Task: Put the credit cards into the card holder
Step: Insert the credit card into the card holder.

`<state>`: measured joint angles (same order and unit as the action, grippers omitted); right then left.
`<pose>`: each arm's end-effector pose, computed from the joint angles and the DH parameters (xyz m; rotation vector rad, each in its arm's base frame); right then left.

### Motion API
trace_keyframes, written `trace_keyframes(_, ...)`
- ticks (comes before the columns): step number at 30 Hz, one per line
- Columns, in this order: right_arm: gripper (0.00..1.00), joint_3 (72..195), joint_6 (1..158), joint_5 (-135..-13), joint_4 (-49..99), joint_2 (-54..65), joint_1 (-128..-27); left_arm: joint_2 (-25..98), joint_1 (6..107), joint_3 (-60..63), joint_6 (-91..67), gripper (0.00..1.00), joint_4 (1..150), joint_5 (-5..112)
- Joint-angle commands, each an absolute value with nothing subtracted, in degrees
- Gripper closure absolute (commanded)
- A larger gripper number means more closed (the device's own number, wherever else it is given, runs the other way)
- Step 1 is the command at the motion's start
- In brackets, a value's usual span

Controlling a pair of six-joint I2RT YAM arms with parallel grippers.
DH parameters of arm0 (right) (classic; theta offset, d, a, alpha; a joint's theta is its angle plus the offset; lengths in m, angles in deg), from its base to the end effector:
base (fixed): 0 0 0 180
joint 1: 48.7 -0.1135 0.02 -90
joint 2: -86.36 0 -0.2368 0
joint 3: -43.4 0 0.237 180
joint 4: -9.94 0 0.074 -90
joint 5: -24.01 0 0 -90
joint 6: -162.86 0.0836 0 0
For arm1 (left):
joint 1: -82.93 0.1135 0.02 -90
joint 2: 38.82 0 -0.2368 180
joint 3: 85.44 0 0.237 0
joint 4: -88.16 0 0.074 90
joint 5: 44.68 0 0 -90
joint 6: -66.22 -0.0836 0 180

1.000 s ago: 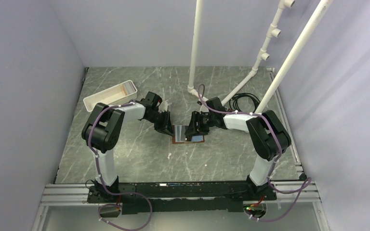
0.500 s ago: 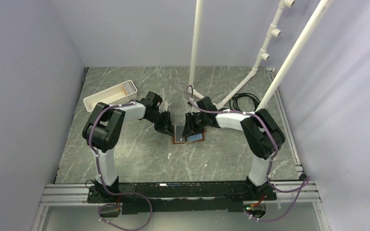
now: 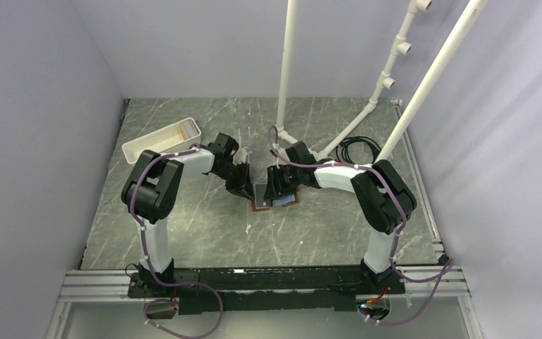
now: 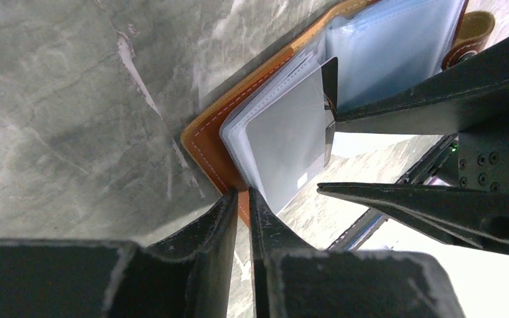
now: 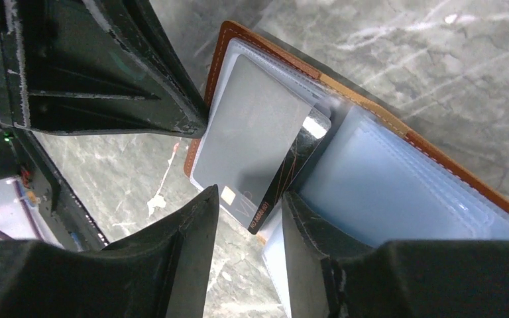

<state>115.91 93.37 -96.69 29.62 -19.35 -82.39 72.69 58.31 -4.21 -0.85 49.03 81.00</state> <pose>0.2846 0.2410 0.0954 -0.5392 2.5685 1.0384 0.3082 -0.1949 0.0815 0.2108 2.8773 -1.0591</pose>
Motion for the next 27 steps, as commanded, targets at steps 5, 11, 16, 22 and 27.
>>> trace_keyframes(5, 0.50, 118.9, 86.2, -89.5, 25.3, -19.4, -88.3, 74.1, 56.7, -2.3, -4.7, 0.78, 47.4, 75.6)
trace_keyframes(11, 0.43, 119.5, 92.1, -86.1, 30.4, -19.7, -85.2, 73.1, 57.0, -1.6, -5.1, 0.71, 45.5, 73.7)
trace_keyframes(16, 0.40, 116.8, 93.8, -85.8, 29.9, -16.2, -83.5, 72.0, 58.5, -2.6, -4.6, 0.69, 44.9, 72.3)
trace_keyframes(22, 0.41, 118.0, 94.2, -88.4, 28.9, -17.3, -82.8, 70.8, 58.9, -2.9, -3.9, 0.80, 45.1, 70.3)
trace_keyframes(27, 0.44, 119.6, 93.7, -90.9, 26.1, -20.6, -82.9, 72.0, 58.9, -2.2, -4.0, 0.82, 45.0, 69.5)
